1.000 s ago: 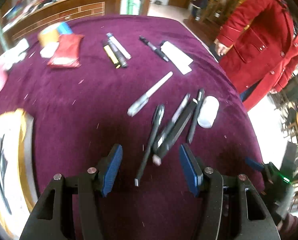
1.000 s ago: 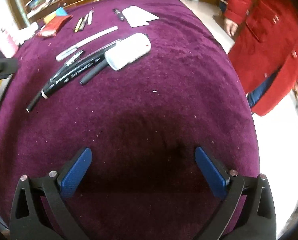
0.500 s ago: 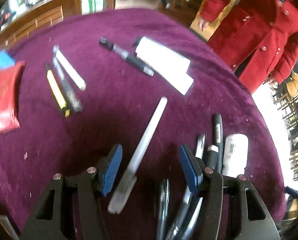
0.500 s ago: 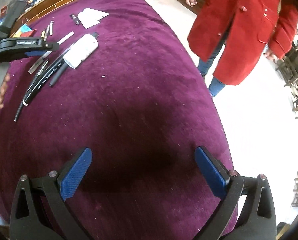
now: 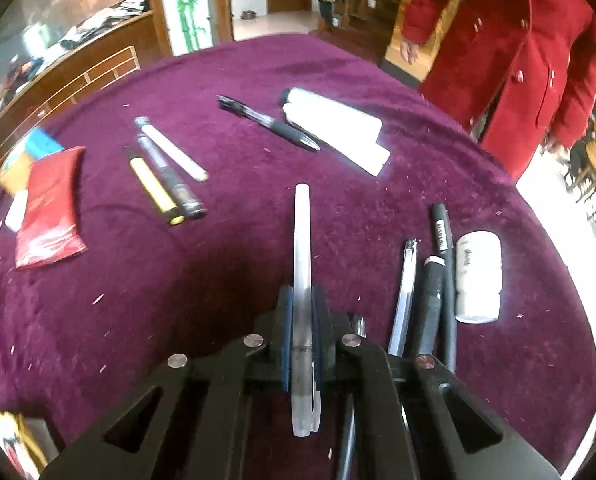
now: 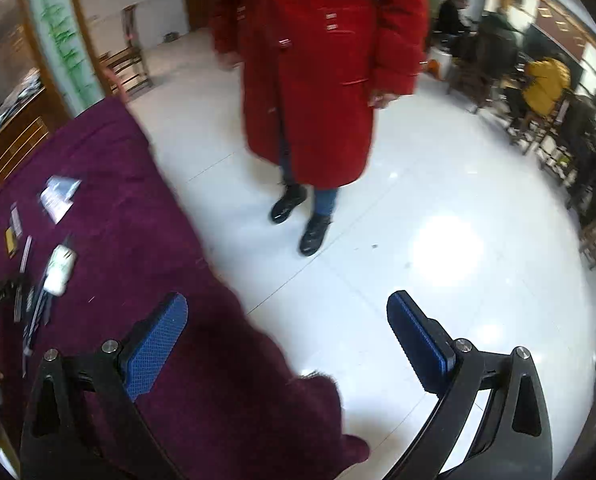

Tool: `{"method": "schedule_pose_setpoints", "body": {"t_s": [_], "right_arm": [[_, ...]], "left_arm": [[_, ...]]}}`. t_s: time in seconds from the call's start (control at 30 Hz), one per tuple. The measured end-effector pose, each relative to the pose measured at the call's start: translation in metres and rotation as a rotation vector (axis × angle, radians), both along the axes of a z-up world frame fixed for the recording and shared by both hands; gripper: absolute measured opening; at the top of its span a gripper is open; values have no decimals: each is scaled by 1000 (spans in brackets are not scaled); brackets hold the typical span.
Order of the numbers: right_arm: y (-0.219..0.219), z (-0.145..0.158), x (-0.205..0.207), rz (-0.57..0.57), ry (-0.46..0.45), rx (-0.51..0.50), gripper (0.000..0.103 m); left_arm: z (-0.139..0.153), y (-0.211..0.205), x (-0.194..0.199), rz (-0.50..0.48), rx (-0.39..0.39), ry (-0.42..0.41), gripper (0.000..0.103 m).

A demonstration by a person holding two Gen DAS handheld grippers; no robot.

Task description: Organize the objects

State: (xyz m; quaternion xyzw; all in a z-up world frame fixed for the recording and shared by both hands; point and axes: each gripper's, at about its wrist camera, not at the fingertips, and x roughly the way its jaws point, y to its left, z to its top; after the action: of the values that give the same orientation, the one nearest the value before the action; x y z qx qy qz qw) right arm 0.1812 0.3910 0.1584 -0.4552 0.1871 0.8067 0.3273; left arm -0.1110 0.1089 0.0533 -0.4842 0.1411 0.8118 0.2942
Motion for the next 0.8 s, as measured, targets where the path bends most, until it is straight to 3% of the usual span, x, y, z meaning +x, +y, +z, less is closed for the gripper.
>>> {"method": "schedule_pose_setpoints", "body": {"t_s": [0.47, 0.8], "right_arm": [[-61, -29, -47, 244, -13, -130, 101], [-77, -39, -63, 350, 6, -188, 101]], "left_arm": [[85, -110, 85, 190, 233, 42, 6], [91, -126, 123, 301, 270, 4, 6]]}}
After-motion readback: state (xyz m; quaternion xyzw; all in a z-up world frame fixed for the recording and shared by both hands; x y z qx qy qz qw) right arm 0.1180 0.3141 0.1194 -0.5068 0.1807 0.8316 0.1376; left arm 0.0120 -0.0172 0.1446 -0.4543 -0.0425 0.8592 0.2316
